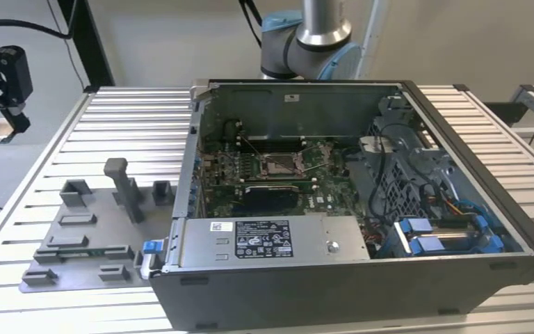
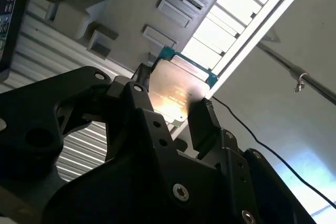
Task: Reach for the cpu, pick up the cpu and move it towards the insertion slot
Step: 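Pick up the cpu and move it towards the insertion slot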
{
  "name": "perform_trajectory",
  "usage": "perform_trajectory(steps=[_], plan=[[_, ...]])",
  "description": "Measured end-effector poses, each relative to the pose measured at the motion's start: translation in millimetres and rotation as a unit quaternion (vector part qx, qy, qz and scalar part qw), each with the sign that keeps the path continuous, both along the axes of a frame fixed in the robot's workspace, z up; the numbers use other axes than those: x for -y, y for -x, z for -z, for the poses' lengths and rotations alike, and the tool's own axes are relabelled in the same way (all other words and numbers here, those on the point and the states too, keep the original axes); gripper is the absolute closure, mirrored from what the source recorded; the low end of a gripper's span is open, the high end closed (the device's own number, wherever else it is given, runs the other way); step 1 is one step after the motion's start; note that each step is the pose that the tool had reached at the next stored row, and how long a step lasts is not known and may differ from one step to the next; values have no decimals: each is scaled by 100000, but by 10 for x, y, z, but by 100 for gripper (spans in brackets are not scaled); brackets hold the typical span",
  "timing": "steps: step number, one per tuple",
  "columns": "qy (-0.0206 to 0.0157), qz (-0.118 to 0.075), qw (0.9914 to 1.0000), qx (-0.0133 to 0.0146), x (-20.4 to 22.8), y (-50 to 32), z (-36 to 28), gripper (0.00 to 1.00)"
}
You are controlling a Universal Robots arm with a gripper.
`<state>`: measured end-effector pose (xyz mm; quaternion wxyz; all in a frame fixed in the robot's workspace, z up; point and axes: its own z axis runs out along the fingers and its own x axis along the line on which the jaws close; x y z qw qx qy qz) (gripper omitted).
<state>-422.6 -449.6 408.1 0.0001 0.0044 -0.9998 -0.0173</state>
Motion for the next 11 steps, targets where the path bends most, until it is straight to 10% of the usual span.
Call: perform_trajectory(steps=[11], plan=[[2, -4, 100000, 57, 0, 0, -26, 100]])
